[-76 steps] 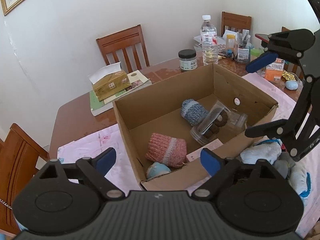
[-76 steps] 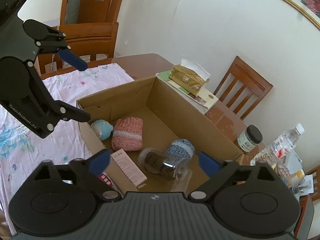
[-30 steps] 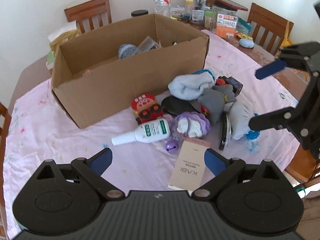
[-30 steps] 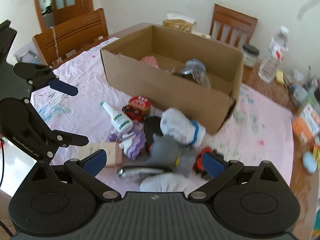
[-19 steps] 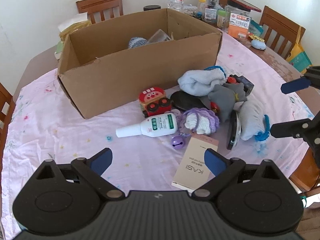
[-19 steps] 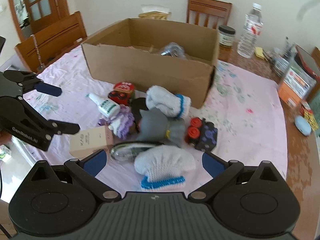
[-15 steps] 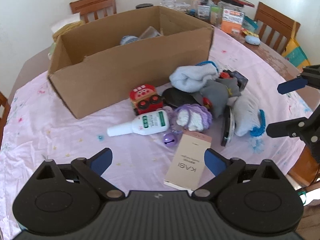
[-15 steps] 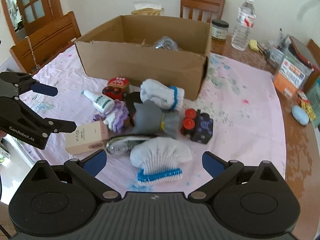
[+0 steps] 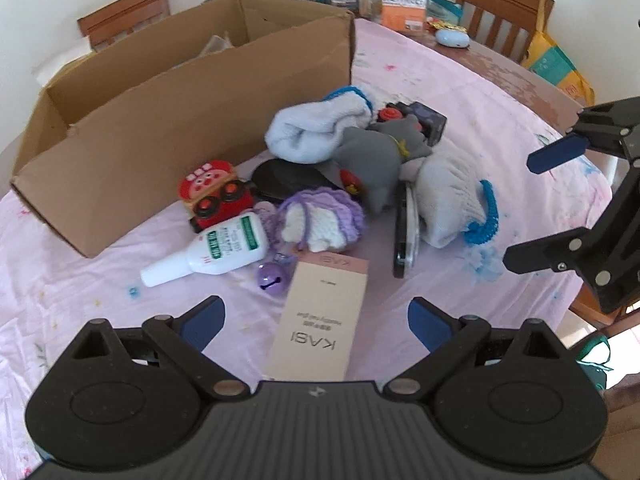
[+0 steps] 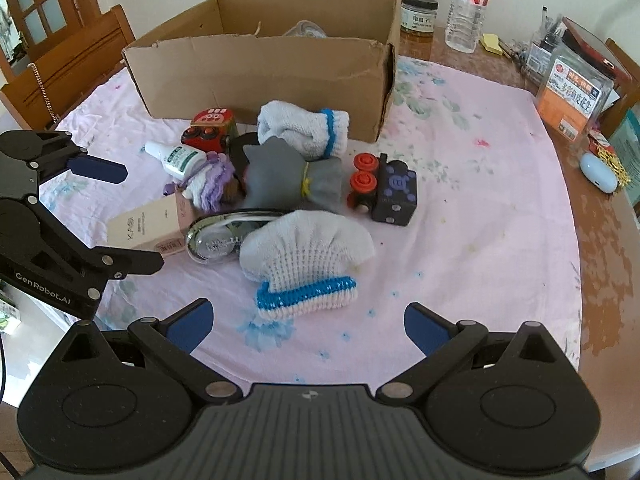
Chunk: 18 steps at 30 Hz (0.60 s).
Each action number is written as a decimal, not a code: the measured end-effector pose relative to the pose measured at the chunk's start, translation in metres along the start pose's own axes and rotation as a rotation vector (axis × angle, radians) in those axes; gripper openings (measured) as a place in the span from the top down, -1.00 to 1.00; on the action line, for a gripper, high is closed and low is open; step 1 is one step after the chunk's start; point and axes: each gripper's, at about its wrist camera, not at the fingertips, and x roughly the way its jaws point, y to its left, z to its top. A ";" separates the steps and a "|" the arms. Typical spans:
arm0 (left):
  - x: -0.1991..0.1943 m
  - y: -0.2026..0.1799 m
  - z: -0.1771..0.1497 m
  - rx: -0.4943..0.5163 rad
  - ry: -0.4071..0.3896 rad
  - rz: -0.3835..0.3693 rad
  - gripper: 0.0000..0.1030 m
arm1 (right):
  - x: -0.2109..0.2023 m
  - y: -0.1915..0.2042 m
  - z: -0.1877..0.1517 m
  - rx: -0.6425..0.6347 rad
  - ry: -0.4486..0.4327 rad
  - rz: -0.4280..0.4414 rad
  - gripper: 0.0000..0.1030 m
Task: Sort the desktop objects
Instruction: 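Move the left tool to the beige KASI box while the right tool reaches the white knit glove, then grasp the KASI box with the left tool while the right tool grasps the white knit glove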
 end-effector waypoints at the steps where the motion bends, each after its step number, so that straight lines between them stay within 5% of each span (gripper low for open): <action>1: 0.001 0.000 0.000 0.005 0.000 0.000 -0.89 | 0.001 -0.001 0.000 0.004 0.002 0.002 -1.00; 11: 0.008 0.002 0.001 0.012 0.021 -0.014 -0.85 | 0.006 -0.007 0.002 -0.009 0.005 0.007 -1.00; 18: 0.009 0.003 0.000 0.031 0.040 -0.048 -0.11 | 0.012 -0.007 0.009 -0.050 -0.003 0.029 -1.00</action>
